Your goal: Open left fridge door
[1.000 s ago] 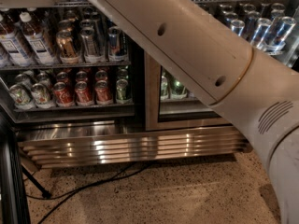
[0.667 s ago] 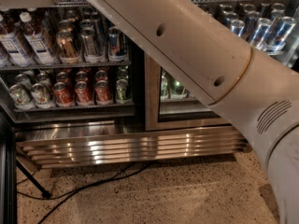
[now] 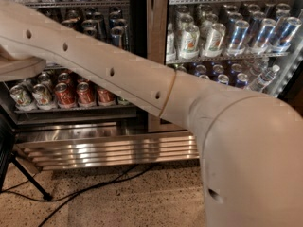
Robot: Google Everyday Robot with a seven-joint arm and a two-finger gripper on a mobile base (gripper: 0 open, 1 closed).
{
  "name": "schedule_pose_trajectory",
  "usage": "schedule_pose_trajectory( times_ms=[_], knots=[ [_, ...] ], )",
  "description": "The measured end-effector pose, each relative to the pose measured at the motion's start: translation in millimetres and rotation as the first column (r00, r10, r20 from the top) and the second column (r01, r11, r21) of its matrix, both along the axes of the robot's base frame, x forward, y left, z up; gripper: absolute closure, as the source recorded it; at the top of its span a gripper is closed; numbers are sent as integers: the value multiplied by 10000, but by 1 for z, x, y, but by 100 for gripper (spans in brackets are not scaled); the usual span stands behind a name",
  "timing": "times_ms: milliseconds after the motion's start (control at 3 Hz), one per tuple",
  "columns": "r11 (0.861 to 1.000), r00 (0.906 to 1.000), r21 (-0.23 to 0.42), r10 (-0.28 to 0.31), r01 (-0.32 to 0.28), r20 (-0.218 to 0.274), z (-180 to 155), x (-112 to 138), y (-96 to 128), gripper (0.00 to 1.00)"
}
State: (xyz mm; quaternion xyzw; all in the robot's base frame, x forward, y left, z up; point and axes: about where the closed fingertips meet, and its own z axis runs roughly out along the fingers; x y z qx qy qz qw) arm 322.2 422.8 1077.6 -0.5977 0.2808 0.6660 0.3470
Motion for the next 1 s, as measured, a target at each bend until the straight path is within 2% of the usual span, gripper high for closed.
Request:
schedule_pose_trajectory(
  times_ms=[333,667,1000],
  knots=[
    [9985,9949,-262,452,-477,-904,-40,8,27,100],
    [9938,9719,-960,320,-558,-2331,-94,17,32,100],
    [9920,9720,-1046,455,-713,-2306,-99,9,34,100]
  ],
)
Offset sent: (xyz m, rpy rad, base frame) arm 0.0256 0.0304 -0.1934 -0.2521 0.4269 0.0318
